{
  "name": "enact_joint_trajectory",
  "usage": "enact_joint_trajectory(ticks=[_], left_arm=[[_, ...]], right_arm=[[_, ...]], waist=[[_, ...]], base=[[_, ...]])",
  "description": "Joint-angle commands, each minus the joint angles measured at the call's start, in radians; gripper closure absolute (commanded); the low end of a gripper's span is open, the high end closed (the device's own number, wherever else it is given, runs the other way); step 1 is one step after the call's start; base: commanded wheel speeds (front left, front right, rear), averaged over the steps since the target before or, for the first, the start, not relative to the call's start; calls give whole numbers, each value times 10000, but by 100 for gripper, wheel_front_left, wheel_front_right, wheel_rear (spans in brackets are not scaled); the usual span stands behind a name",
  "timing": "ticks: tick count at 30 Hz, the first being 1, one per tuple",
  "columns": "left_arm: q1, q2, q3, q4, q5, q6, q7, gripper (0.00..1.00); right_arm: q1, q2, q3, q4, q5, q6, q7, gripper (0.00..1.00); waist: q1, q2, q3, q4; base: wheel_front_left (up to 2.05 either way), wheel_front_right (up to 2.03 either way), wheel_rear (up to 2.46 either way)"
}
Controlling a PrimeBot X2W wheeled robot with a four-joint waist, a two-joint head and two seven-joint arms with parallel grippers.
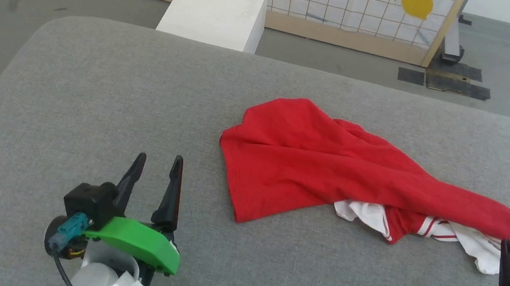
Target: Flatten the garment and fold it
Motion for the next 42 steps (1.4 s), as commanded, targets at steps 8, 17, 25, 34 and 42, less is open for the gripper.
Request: enact_joint_trajectory(ticks=[8,17,25,34,42], left_arm=[[-167,-16,-632,344,-634,-11,877,0],[-2319,192,-1704,1949,-306,892,6029,0],[-3435,538,-2365,3071,204,1315,8996,0],[-3292,230,-2732,3521,-386,701,9186,100],[-3693,277,-2576,3382,-549,666,8734,100]], right_arm=[[848,241,52,-1013,159,-13,-26,0],[730,248,485,-973,383,-13,-63,0],[599,249,669,-810,515,-13,-220,0],[479,250,594,-528,422,-13,-400,0],[380,250,727,-186,437,-13,-625,0]], waist=[[1,0,-78,-545],[1,0,339,-1092],[1,0,723,-1499],[1,0,926,-1586],[1,0,904,-1630]], base=[[0,0,0],[0,0,0],[0,0,0],[0,0,0],[0,0,0]])
